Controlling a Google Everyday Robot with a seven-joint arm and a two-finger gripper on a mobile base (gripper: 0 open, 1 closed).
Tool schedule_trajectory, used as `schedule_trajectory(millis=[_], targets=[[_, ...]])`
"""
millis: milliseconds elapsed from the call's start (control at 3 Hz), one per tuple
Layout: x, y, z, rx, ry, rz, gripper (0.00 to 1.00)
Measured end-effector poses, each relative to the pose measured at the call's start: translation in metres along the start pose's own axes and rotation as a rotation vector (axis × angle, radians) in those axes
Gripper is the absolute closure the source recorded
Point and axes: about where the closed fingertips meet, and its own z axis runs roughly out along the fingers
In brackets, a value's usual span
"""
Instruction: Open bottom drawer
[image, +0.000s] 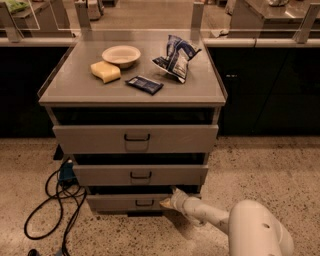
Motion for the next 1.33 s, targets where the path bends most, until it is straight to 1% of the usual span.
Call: schedule_trajectory(millis=[333,1000,1333], targets=[[-0.006,-0.003,-0.005,0.0,0.0,0.0,1.0],[-0.008,-0.007,-0.011,0.0,0.0,0.0,1.0],[0.006,0.005,-0.027,0.011,-0.018,-0.002,1.0]])
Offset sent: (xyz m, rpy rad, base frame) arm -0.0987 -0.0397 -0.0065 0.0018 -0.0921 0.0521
